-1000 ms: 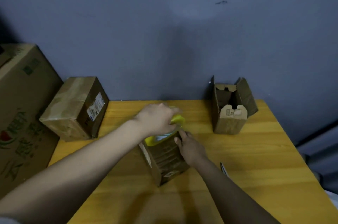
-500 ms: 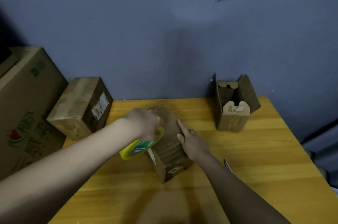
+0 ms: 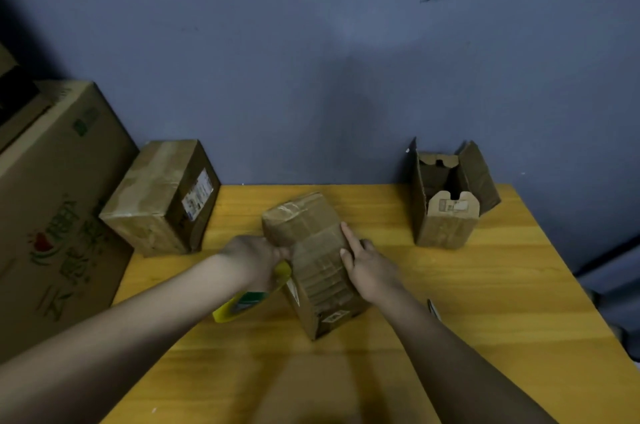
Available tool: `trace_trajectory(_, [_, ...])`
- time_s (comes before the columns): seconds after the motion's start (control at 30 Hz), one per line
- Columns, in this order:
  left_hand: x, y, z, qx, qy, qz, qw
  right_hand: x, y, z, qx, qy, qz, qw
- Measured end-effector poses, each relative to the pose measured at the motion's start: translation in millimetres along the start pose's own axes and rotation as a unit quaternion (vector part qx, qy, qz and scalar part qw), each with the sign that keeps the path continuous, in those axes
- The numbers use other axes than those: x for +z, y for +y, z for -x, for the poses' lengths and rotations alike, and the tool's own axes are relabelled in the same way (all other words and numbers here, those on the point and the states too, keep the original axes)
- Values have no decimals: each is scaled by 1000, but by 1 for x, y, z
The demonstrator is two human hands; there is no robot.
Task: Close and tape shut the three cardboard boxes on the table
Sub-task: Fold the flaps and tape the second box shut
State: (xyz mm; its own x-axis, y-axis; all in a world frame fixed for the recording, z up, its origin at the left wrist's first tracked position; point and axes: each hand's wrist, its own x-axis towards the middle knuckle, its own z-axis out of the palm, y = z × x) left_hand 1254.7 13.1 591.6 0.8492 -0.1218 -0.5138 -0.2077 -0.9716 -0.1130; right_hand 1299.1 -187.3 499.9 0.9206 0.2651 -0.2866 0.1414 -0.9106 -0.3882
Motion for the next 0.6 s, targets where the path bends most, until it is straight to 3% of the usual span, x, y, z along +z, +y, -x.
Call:
trace_trajectory(0.1, [6, -2, 3, 21, 7, -27, 999, 4, 0, 1, -22, 56, 98, 993])
trace_trajectory(0.2, [11, -5, 8, 22, 40, -11, 999, 9, -9, 3, -146, 133, 172, 965])
trace_trajectory(0.27, [16, -6, 4, 14, 43, -2, 999, 18, -16, 7, -192, 88, 173, 962])
trace_trajectory(0.43, [16, -7, -3, 21, 59, 6, 998, 12, -20, 8, -150, 9, 168, 974])
trace_trajectory(0.6, [18, -8, -1, 23, 62, 12, 998, 24, -38, 20, -211, 34, 171, 962])
